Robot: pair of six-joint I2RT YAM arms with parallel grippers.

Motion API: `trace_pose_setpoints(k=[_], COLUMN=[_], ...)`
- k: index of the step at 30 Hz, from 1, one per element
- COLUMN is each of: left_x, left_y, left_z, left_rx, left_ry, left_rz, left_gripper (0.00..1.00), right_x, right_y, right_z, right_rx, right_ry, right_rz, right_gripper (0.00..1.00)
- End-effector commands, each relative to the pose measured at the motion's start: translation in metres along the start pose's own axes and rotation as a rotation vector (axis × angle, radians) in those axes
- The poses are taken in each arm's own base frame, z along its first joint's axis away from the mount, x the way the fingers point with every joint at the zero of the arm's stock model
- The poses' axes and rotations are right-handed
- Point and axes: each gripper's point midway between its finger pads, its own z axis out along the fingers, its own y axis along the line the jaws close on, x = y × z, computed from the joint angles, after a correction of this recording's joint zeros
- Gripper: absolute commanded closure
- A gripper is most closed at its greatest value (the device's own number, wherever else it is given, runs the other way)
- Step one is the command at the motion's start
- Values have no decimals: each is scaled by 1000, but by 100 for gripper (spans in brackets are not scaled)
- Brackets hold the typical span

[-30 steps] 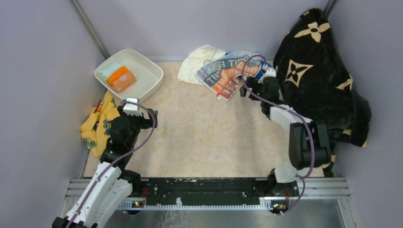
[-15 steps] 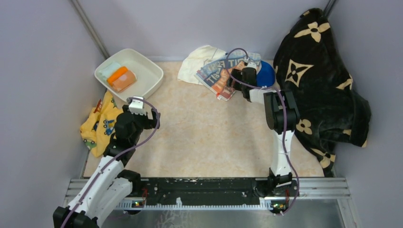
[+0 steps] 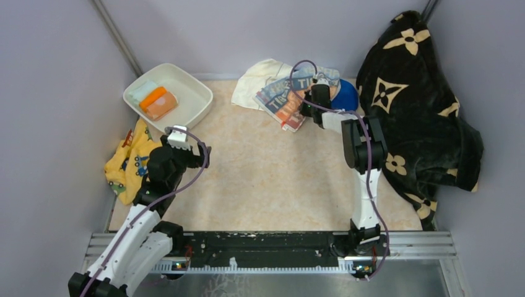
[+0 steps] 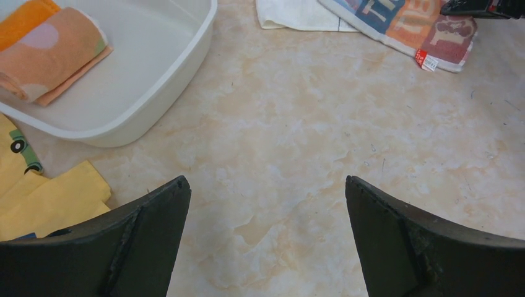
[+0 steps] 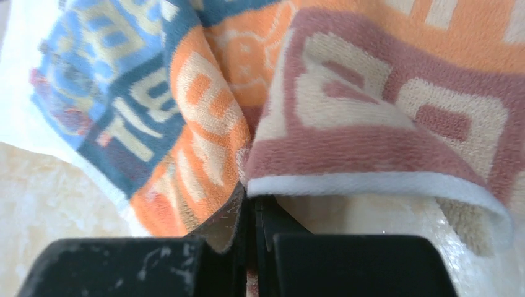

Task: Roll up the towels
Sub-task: Pick up the towel at the corner of the board, then place the towel at the center of the board.

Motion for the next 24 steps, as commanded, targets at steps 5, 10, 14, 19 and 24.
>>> trace_pose_setpoints(k=[5,10,14,19,24], left_x=[-31,-37,-46,-49,-38], left_y=[-17,-32,-32,-31,-38], left_z=[-11,-18,-30,-39,-34], left_rx=[94,162,157,143,154], left_ry=[-89,-81,-83,-55,3], left_rz=[-17,-98,-138,-184,-277], left_gripper=[0,0,0,0,0], right_x=[-167,-142,-86,-5,43], right_y=[95,123,156,224,268], right_z=[-149,-223,-250,-240,-237], right_rx=[-96,-77,-78,-226,-385], right_ry=[-340,-367,-339,-176,37], right_rz=[-59,-18,14,-24,-158], right_gripper=[100,100,100,82,57])
